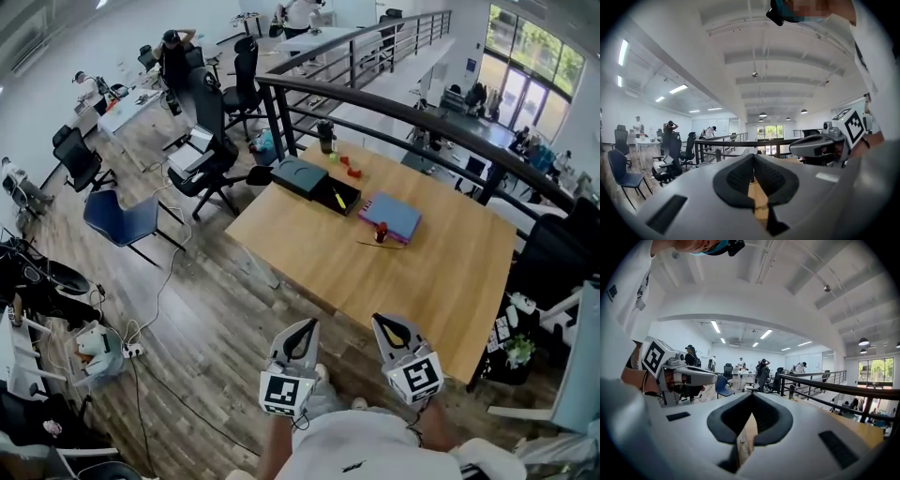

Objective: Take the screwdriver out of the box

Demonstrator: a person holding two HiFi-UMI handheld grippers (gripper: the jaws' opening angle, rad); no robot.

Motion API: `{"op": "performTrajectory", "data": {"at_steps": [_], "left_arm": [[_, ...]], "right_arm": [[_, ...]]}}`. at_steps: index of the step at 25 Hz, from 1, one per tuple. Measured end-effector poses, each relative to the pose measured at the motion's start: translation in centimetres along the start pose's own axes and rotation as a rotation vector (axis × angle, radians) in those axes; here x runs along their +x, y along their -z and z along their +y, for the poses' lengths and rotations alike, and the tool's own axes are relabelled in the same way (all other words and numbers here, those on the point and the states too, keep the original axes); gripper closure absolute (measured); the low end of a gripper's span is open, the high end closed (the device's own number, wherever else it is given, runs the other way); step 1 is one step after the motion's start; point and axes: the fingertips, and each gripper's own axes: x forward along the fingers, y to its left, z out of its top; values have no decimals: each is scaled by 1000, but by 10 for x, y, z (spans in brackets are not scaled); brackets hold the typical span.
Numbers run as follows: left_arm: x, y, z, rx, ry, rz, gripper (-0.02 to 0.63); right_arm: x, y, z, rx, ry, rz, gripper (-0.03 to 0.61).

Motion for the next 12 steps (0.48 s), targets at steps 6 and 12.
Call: {"op": "performTrajectory", "data": {"at_steps": [6, 12], "left_arm": [[34, 2, 65, 1, 54, 1, 603], [57, 11, 118, -7, 93, 0, 603]], "right_arm": [[70, -9, -8, -5, 47, 20, 584], [125, -13, -10, -8, 94, 32, 584]]}}
